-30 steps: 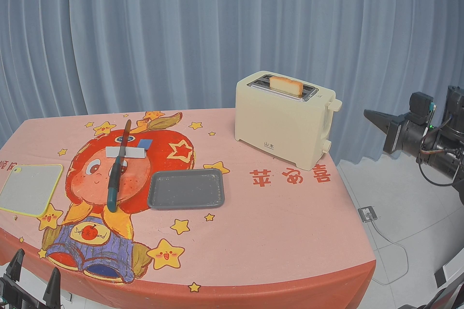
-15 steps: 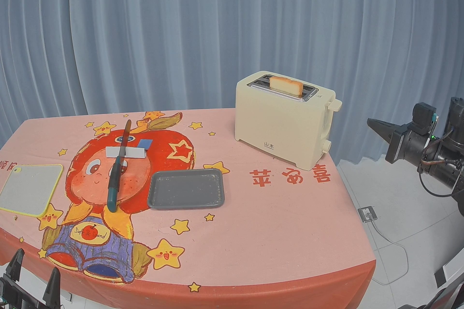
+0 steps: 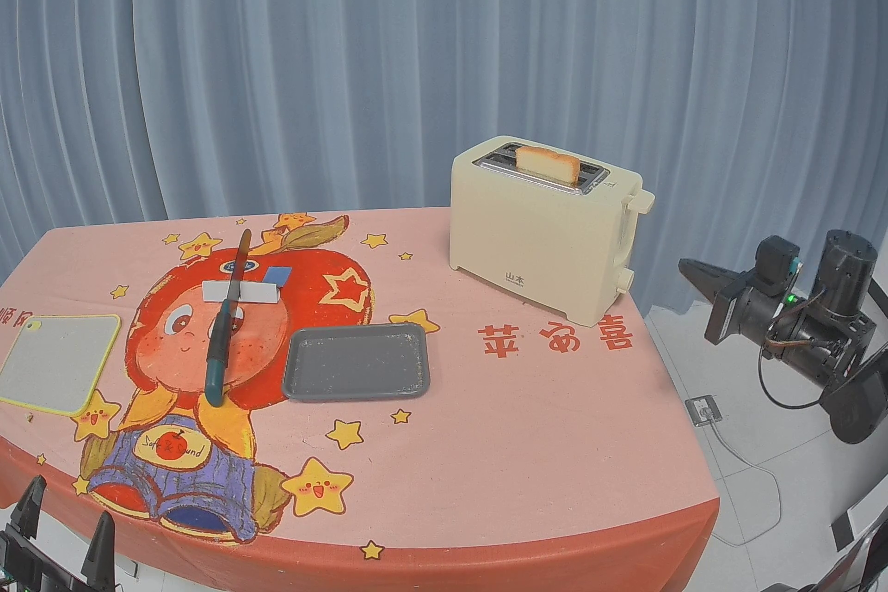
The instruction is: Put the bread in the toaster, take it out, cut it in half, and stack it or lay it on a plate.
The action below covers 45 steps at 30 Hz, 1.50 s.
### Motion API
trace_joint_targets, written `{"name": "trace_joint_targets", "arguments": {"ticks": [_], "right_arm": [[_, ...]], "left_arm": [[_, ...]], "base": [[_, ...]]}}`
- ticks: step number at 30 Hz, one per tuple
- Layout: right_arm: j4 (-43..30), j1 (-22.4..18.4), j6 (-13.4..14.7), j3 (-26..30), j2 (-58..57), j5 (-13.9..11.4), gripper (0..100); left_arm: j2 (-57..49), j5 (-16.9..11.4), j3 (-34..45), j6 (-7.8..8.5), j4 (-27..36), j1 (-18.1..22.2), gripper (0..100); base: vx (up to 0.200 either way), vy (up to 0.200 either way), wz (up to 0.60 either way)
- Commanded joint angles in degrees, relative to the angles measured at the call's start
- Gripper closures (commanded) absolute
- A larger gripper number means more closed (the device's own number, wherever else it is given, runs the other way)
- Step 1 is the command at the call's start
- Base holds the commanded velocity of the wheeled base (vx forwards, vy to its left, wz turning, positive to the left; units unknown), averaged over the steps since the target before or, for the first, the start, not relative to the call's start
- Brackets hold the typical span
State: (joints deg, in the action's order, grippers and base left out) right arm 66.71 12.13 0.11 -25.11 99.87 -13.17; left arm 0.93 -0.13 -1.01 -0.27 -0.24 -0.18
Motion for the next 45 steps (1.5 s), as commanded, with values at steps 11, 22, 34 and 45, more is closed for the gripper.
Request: {"name": "trace_joint_targets", "arguments": {"ticks": [11,22,34,45], "right_arm": [[14.1,-0.1,-1.8,2.1,21.1,-0.1,100],[14.8,-0.6,-1.9,0.0,24.3,0.2,100],[13.4,0.5,-1.9,-0.9,21.8,0.2,100],[-0.8,-1.5,-4.9,-9.8,17.7,-0.4,100]], "left_arm": [[-0.8,0.0,1.0,0.0,-0.1,0.0,0],[-0.8,0.0,1.0,0.0,-0.1,0.0,0],[-0.8,0.0,1.0,-0.08,-0.1,0.0,0],[-0.8,0.0,1.0,-0.08,-0.1,0.0,0]], "base": [[0.0,0.0,0.0],[0.0,0.0,0.0],[0.0,0.0,0.0],[0.0,0.0,0.0]]}}
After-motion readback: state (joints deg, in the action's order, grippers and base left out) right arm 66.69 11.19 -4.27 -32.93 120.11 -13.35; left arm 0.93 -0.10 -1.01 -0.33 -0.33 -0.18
